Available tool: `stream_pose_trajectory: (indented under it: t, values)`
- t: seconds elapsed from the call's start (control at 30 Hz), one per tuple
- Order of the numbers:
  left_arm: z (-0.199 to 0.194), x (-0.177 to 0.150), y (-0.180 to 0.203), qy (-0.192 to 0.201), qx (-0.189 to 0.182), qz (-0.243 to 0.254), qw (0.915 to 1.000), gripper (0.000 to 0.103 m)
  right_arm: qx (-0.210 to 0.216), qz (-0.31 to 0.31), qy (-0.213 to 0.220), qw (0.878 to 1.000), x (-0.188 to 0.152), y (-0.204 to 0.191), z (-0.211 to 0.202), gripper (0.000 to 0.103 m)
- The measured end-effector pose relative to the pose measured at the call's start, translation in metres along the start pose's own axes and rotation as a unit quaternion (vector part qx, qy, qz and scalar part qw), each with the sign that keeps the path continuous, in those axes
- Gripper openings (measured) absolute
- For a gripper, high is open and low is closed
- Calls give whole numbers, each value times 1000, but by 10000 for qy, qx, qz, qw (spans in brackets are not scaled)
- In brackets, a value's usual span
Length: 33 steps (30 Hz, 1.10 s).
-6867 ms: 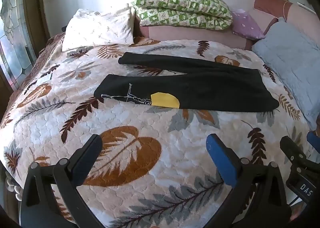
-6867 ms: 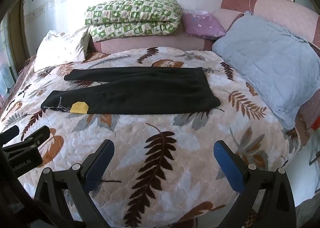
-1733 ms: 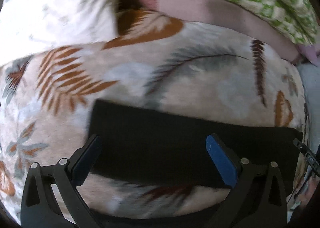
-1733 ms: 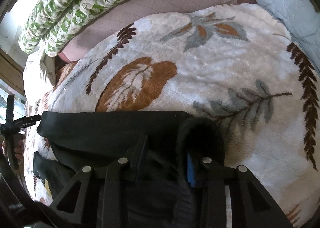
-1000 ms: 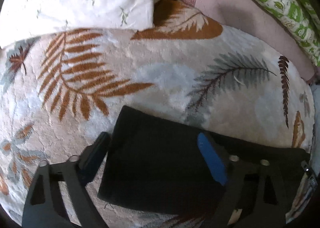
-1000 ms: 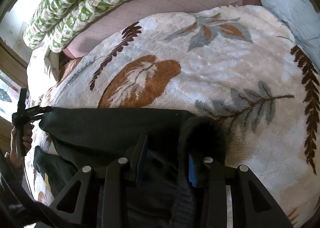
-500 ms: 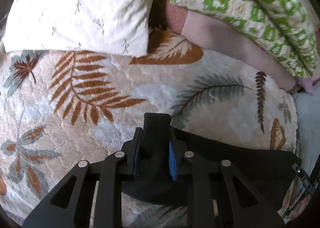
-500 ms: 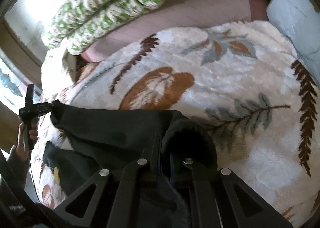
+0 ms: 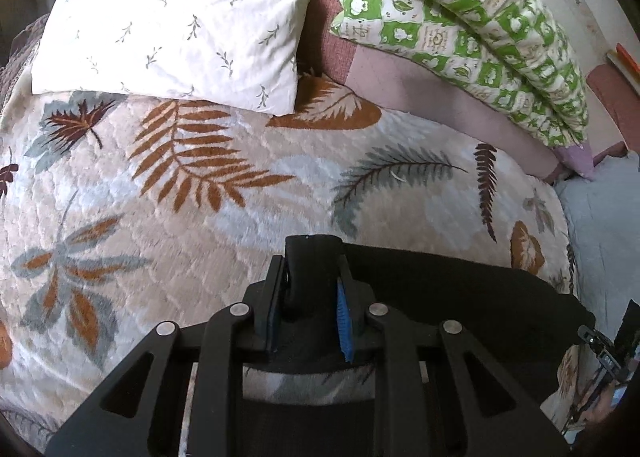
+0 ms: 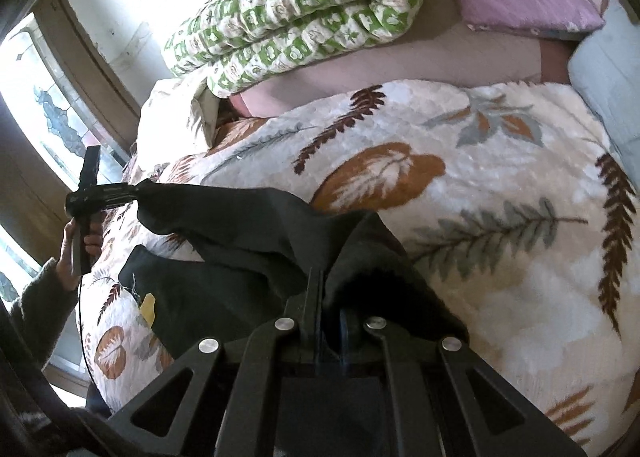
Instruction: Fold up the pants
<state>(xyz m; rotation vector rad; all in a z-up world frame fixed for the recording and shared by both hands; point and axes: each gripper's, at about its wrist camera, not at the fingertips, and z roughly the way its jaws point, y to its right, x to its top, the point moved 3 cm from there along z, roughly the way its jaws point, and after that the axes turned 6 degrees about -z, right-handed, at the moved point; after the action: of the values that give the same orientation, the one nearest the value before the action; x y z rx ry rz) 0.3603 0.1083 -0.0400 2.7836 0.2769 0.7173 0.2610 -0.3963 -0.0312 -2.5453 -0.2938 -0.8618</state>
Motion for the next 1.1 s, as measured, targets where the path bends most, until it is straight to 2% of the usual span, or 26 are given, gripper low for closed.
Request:
stream_pose_trajectory:
  t: [0.3,0.53,0.93,1.1]
  values:
    - [-31,-28,3,167,-88,299,9994,20,129,-365,-236,9990,-21,-32,-23,6]
    - [-44,-56,-8,208,-107,400,9989,20,109,-551,-492,9972,-51,-53,-36,6]
    - [-38,-93,-53,64,112,267,9996,20,-48,-10,-588,9983,-94,-31,-39,6]
    - [-31,-108,-61,-25,221,455,9987,21,55,224,-511,9984,-107,-22,-42,6]
